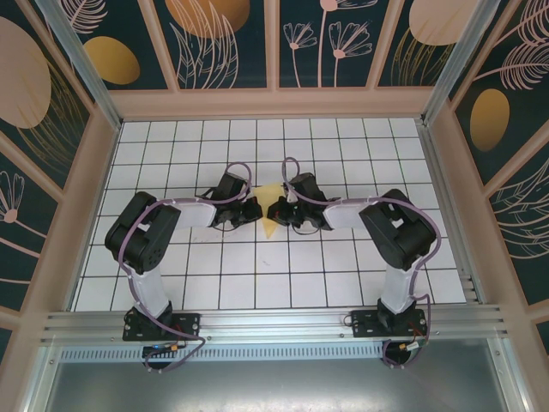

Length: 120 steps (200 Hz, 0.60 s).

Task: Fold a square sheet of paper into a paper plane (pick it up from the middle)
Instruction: Third fold the triangle at the center of the table.

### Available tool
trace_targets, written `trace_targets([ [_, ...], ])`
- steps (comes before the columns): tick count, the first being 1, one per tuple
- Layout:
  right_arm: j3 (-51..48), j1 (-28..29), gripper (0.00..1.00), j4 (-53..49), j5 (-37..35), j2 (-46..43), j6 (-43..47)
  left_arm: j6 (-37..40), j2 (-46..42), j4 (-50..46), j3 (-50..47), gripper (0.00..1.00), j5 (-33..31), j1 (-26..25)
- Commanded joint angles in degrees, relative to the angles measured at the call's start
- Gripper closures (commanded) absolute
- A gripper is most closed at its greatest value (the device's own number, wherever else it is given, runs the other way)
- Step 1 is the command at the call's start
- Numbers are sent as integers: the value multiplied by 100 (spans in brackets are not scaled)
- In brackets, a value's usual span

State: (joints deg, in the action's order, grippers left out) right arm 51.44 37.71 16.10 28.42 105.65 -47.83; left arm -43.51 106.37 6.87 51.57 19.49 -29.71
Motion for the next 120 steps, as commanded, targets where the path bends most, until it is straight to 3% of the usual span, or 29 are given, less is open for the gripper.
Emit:
trace_targets([
  [1, -310, 41, 93, -78, 210, -344, 127, 147, 350, -331, -24, 100, -497, -17],
  [120, -583, 236, 94, 130, 269, -63, 21, 115, 376, -353, 7, 99, -558, -43],
])
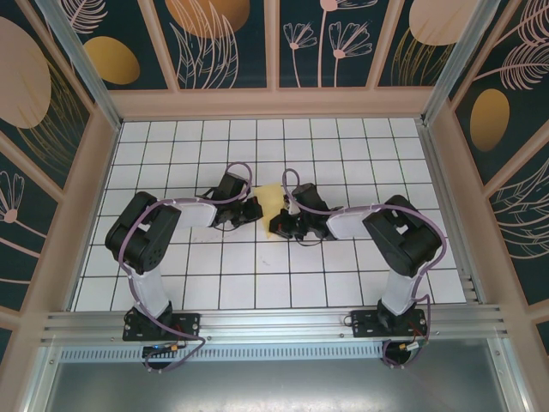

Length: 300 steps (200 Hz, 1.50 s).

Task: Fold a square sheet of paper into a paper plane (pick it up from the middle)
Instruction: Third fold the triangle at the center of the table.

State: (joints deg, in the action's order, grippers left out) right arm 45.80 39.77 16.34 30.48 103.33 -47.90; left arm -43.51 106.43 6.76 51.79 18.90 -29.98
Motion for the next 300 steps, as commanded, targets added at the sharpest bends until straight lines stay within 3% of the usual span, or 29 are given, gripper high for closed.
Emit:
trace_targets([
  [1, -19, 26, 94, 106, 59, 174, 23, 119, 374, -342, -17, 99, -500, -17],
  [229, -32, 27, 94, 373, -149, 478, -257, 114, 277, -351, 28, 94, -527, -22],
  [300, 5, 23, 95, -148, -471, 514, -322, 58, -560, -336, 107, 79, -645, -26],
])
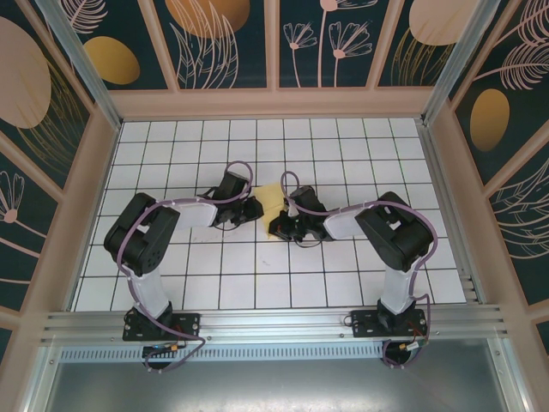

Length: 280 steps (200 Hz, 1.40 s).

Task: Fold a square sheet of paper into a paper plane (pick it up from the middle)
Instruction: Third fold the triangle at the center of the table.

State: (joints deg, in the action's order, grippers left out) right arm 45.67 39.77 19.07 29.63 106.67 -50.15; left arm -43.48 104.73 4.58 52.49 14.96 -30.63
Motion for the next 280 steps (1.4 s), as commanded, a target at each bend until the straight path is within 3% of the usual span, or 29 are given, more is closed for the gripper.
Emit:
trace_targets([
  [1, 15, 27, 95, -421, -387, 179, -98, 53, -399, -108, 26, 79, -237, 40],
  [33, 23, 28, 95, -448, -405, 193, -131, -64, -507, 254, -232, 76, 160, 1],
  [74, 64, 24, 95, -523, -414, 223, -138, -125, -462, 489, -393, 82, 398, -110],
  [133, 83, 24, 95, -570, -414, 271, -166, -108, -1011, 351, -484, 78, -549, -110],
  [152, 90, 30, 95, -578, -414, 279, -170, -99, -1186, 527, -550, 77, -458, -112],
  [212, 130, 22, 95, -571, -379, 345, -180, -169, -1201, 930, -743, 96, 413, -162],
  [245, 93, 22, 95, -537, -354, 347, -199, -265, -842, 1185, -796, 98, 725, -234],
  [280, 64, 23, 95, -494, -335, 320, -199, -261, -414, 1154, -668, 98, 569, -238],
])
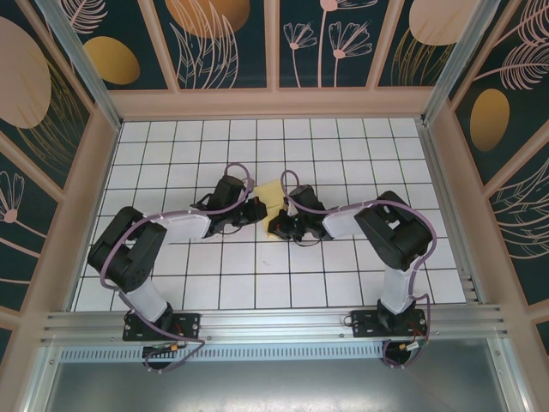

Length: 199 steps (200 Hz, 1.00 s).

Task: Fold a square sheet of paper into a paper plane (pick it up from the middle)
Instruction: Third fold the triangle at the center of the table.

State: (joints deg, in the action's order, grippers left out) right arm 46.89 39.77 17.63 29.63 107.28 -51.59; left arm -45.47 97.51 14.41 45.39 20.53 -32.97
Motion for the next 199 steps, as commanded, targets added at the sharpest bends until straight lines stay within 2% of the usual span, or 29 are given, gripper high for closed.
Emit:
trace_targets([
  [1, -58, 22, 95, -344, -335, 254, -54, -65, 319, 169, 46, 98, -2, -2],
  [86, -156, 62, 95, -31, -50, -21, 119, -34, 790, -23, 191, 99, -581, -5],
  [199, -233, 495, 95, -430, -97, -192, 308, -164, 962, -334, 165, 100, -928, -6],
])
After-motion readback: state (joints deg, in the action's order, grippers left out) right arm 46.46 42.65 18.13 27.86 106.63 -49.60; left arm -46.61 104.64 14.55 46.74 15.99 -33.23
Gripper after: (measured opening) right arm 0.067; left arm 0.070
